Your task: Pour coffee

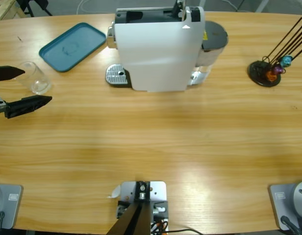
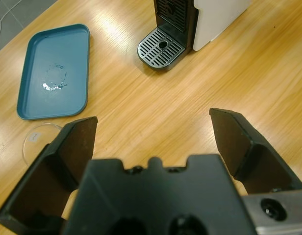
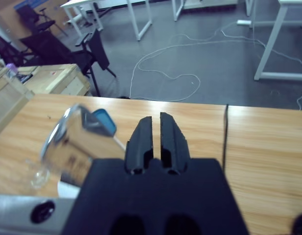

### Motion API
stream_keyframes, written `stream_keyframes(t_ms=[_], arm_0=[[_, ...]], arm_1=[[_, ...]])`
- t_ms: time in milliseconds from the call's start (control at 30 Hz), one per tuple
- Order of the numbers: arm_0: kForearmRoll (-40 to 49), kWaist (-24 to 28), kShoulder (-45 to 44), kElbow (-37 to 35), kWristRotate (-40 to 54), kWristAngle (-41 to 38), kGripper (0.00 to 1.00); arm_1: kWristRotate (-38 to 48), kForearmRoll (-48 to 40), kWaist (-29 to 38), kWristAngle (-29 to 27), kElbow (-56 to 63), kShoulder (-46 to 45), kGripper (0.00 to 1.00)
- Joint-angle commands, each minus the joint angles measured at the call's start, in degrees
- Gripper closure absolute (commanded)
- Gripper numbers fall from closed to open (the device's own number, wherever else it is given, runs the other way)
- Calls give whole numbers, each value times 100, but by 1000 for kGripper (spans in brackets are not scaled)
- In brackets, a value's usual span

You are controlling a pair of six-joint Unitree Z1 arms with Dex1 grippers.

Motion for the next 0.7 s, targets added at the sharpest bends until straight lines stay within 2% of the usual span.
stream_keyframes(t_ms=[33, 300, 500, 700], arm_0=[[14, -67, 79, 194, -75, 41, 0], [-19, -67, 198, 223, -75, 23, 0], [-19, -67, 161, 209, -110, 23, 0], [-10, -67, 117, 250, -122, 23, 0]], arm_1=[[912, -186, 317, -410, -297, 664, 1000], [1128, -319, 937, -459, -395, 691, 1000], [1188, -811, 994, 279, -467, 1464, 1000], [1188, -848, 1115, 365, -473, 1796, 1000]])
